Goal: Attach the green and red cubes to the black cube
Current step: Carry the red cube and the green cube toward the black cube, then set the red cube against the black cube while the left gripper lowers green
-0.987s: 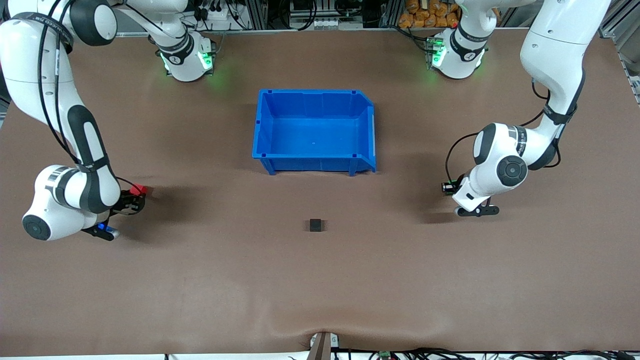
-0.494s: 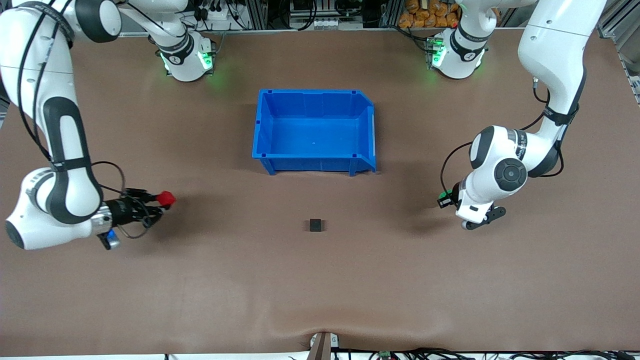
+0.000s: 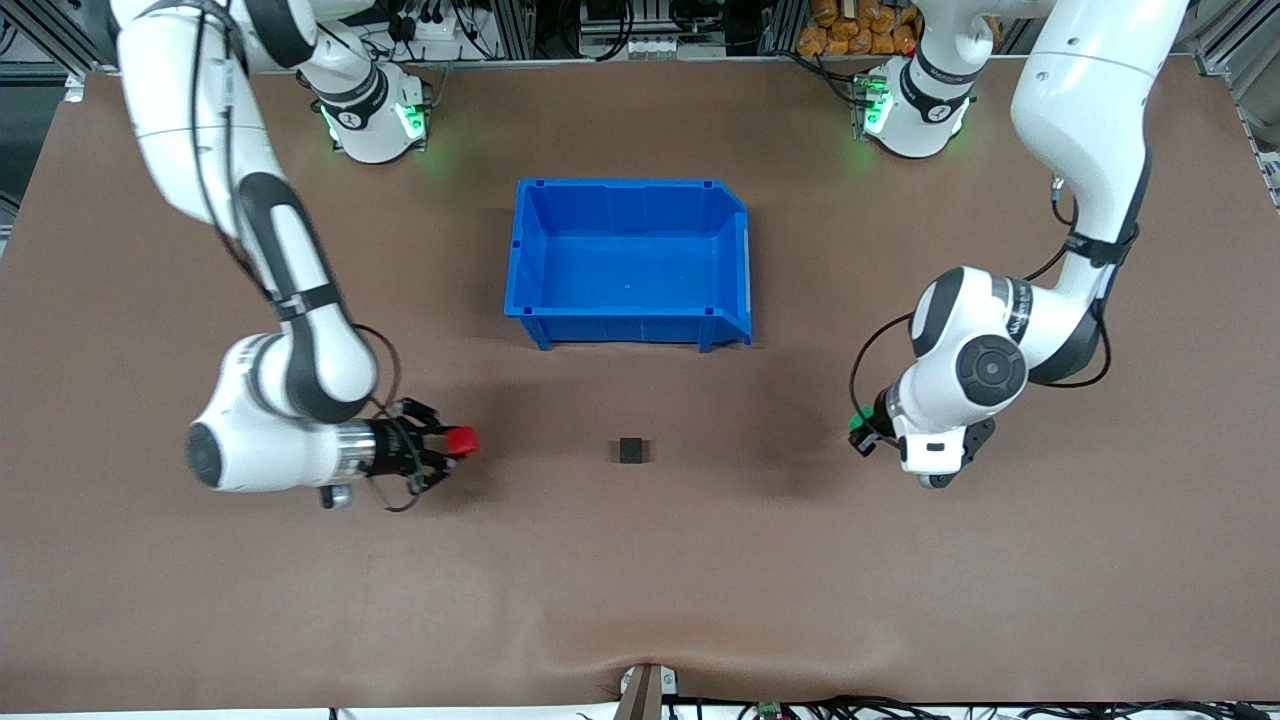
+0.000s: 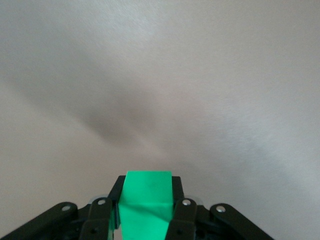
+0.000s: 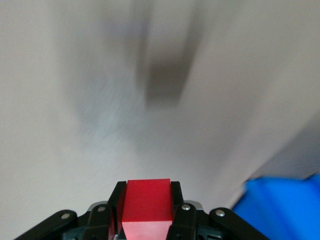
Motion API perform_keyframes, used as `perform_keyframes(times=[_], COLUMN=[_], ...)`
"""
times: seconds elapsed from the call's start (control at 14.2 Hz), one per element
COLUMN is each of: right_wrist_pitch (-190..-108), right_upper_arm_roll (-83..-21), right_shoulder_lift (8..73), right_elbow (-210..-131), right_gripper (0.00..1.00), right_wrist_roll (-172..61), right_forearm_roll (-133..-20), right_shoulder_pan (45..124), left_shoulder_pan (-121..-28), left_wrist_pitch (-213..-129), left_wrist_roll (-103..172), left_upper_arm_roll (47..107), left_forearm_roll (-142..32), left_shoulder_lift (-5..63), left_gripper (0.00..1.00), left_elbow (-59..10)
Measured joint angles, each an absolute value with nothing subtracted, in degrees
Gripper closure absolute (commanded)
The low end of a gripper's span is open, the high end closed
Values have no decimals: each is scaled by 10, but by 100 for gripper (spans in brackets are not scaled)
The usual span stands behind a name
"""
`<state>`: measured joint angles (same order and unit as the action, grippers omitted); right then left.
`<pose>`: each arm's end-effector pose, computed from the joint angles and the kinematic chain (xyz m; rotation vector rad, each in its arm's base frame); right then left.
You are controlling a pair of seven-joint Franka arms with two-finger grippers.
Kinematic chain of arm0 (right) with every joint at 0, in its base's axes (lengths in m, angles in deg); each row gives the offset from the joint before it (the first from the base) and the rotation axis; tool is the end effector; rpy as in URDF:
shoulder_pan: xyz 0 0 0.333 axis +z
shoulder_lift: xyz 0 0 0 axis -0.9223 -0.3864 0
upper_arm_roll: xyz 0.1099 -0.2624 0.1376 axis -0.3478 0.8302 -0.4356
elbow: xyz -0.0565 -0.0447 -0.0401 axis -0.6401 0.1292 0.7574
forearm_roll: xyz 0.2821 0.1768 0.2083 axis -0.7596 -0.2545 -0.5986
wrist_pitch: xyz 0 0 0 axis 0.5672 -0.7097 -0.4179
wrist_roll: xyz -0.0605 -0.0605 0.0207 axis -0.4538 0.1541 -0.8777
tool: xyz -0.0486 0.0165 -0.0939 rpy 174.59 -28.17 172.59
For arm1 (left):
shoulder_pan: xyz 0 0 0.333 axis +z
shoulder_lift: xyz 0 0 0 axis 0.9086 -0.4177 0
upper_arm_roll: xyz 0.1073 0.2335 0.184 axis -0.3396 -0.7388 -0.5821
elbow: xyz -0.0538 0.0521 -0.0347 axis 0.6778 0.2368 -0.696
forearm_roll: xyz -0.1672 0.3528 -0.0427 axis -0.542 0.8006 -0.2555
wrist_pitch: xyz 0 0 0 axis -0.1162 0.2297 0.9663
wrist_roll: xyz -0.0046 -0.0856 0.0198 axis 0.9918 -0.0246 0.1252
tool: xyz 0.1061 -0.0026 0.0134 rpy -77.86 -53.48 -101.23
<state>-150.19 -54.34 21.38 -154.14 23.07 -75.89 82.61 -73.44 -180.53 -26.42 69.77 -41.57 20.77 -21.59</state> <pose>0.6877 0.1922 0.2439 -2.1470 1.7945 0.6488 0.6402 -0.2041 0.2590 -2.8746 -1.2615 0.1094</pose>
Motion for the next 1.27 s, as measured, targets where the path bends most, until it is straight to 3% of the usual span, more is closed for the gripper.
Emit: perform_keyframes(times=[0.56, 1.2, 1.27], right_wrist_pitch=[-1710, -1767, -1770], right_upper_arm_roll=[-546, -546, -546], right_shoulder_lift=[148, 130, 129], right_elbow=[-1553, -1551, -1551], right_gripper=[100, 100, 72], right_wrist_roll=[312, 369, 369], right_forearm_roll=[-867, -875, -876], right_shoulder_pan=[937, 997, 997], left_shoulder_pan=[-811, -883, -887], left_wrist_pitch=[-1805, -1849, -1862], left_wrist_roll=[-558, -829, -832], left_upper_arm_roll=[699, 699, 699], left_forearm_roll=[-451, -453, -453], left_shoulder_lift=[145, 51, 46], left_gripper=[100, 100, 100], left_elbow=[-138, -19, -16])
